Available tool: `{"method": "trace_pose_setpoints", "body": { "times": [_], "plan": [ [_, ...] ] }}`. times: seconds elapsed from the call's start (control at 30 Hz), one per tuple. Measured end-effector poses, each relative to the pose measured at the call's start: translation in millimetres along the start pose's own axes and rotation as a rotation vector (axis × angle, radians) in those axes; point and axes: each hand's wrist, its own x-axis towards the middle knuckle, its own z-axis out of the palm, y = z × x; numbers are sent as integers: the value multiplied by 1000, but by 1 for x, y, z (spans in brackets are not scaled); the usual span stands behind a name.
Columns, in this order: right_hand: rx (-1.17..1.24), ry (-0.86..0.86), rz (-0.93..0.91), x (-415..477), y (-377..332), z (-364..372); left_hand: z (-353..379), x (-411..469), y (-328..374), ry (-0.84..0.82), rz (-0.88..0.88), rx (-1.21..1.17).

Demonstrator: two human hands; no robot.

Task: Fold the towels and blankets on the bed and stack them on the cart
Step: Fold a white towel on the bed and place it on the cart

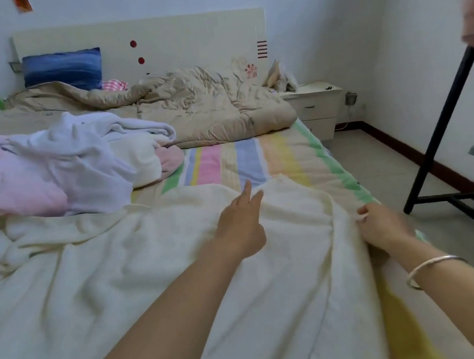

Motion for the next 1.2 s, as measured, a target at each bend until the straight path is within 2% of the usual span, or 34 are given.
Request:
{"method": "trace_pose_setpoints", "body": {
  "times": [0.07, 0.2, 0.33, 0.4, 0.53, 0.63, 0.77, 0.83, 0.93, 1.0, 1.1, 1.2],
  "plan": [
    [-7, 32, -88, 5, -13, 6, 15, -5, -10, -26, -31, 58],
    [-26, 182, -444, 7, -69, 21, 33, -20, -45, -120, -192, 137],
    [-189, 29, -658, 14, -110, 49, 37, -21, -64, -132, -223, 102],
    [-145, -27, -611, 29, -119, 56, 42, -21, -63, -125, -224, 126],
    [123, -128, -317, 74, -121, 59, 65, -22, -57, -118, -249, 240],
    [121, -272, -204, 89, -130, 59, 75, -15, -59, -91, -263, 246],
    [56, -118, -179, 108, -133, 73, 82, -16, -61, -39, -244, 258],
    [231, -59, -130, 121, -132, 77, 83, -17, -61, -20, -249, 263],
    [510, 122, 76, 149, -121, 66, 86, -15, -63, 6, -242, 256],
    [583, 138, 178, 166, -106, 59, 88, -13, -64, 11, -239, 262],
    [543, 2, 127, 168, -96, 60, 87, -12, -66, -16, -247, 311],
    [318, -75, -229, 125, -103, 56, 83, -9, -64, -52, -255, 330]
  ]
}}
